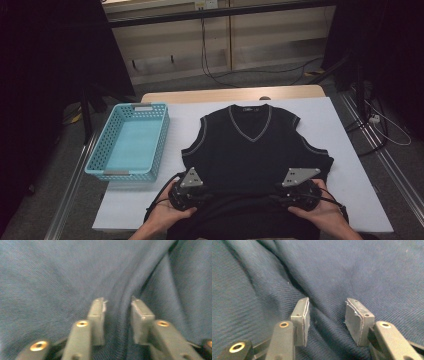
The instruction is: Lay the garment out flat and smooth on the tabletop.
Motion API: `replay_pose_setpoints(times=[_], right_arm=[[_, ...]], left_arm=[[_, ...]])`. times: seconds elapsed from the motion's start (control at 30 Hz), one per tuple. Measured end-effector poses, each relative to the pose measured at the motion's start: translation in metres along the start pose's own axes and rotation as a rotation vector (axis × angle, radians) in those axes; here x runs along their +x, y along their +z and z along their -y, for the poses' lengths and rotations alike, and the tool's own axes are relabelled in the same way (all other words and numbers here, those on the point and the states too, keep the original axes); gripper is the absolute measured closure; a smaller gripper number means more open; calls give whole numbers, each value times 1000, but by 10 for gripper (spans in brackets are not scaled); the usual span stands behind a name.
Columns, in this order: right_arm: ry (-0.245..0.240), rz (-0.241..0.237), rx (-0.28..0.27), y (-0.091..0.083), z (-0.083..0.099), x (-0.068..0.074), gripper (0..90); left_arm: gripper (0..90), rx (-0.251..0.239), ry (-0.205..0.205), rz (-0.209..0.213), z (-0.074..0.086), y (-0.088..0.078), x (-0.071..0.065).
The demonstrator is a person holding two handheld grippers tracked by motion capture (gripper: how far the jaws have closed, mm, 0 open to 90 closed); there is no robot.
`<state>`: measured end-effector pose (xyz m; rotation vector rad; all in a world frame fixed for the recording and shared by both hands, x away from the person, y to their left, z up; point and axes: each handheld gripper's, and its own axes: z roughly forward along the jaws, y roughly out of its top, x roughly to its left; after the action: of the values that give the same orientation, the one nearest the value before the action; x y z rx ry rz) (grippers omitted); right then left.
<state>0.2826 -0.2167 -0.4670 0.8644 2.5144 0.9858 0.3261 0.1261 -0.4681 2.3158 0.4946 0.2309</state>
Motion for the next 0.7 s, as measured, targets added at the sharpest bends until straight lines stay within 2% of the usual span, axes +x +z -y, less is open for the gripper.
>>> replay_pose_setpoints(times=[0.03,0.07,0.13,0.17,0.3,0.4,0.43,0.53,0.7], right_arm=[[6,2,-1,1,0,0,555],[13,3,2,1,-1,0,601],[11,-12,-9,1,-1,1,784],[10,-9,-7,1,-1,2,819],[6,-12,0,0,-2,4,845],[-8,-15,9,-2,-2,13,847],[6,-20,5,-3,-1,15,848],[-3,-32,4,-6,1,23,848],[-23,-39,-10,-13,4,38,847]], left_arm=[[797,3,-1,16,0,0,1],[845,3,-8,19,0,-1,1],[866,12,-1,1,0,-1,-3],[868,18,-2,0,0,-3,-4],[870,15,-57,13,6,-8,-5],[870,19,-65,9,10,-13,-11],[870,27,-65,12,11,-15,-12],[870,37,-59,17,13,-18,-16],[869,35,-51,45,21,-27,-24]])
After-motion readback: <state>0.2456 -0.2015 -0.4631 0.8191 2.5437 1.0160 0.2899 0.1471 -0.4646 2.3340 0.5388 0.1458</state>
